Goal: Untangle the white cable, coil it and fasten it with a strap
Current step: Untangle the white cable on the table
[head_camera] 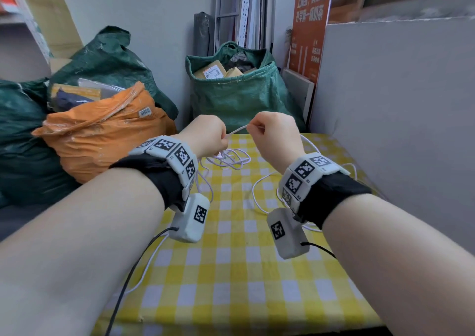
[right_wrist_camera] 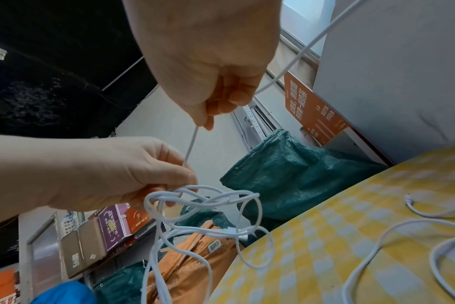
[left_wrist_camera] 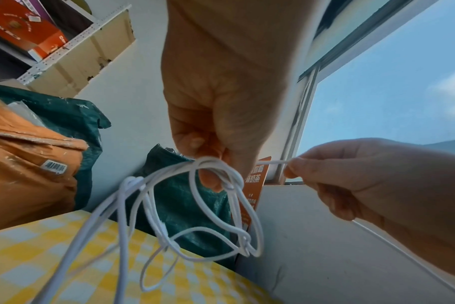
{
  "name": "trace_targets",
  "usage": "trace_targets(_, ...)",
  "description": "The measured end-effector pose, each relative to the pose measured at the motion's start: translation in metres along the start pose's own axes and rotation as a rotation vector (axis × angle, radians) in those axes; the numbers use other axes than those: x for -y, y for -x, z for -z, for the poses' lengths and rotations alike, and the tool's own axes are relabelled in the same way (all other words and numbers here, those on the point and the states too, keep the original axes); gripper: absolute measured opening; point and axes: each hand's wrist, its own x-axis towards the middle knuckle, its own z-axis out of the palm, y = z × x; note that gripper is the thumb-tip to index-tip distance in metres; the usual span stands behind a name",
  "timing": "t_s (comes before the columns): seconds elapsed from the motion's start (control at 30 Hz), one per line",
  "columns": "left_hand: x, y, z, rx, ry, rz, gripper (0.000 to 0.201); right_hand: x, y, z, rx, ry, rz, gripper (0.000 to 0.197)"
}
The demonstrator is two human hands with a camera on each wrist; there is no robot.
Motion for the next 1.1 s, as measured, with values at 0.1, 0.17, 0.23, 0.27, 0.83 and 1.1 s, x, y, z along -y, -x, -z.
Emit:
trace_targets(0.1, 0.007, -0.003, -0.004, 0.024, 0.115, 0.032, 0.032, -0.004, -0.001, 0.003, -0.041, 0.011, -0.061, 0.020)
trace_targets(0.17, 0.011, -0.002, -0.006, 0.059, 0.215, 0.037, 0.039, -0.009, -0.002, 0.006, -0.067, 0.011, -0.114, 0.021)
trace_targets(0.23, 0.015, 0.001, -0.009, 0.123, 0.284, 0.029, 0.040, -0.015, -0.002, 0.009, -0.076, 0.007, -0.171, 0.022)
trace_targets(0.27, 0.018, 0.003, -0.010, 0.162, 0.314, 0.027, 0.037, -0.017, -0.002, 0.010, -0.076, 0.003, -0.198, 0.021)
trace_targets(0.83, 0.062, 0.022, -0.028, 0.312, -0.016, 0.299, 0.018, -0.050, -0.010, 0.042, -0.246, -0.021, -0.549, 0.027)
trace_targets(1.1, 0.030, 0.015, -0.016, 0.495, -0.121, 0.237, 0.060, -0.038, -0.009, 0.024, -0.133, -0.149, -0.371, 0.022)
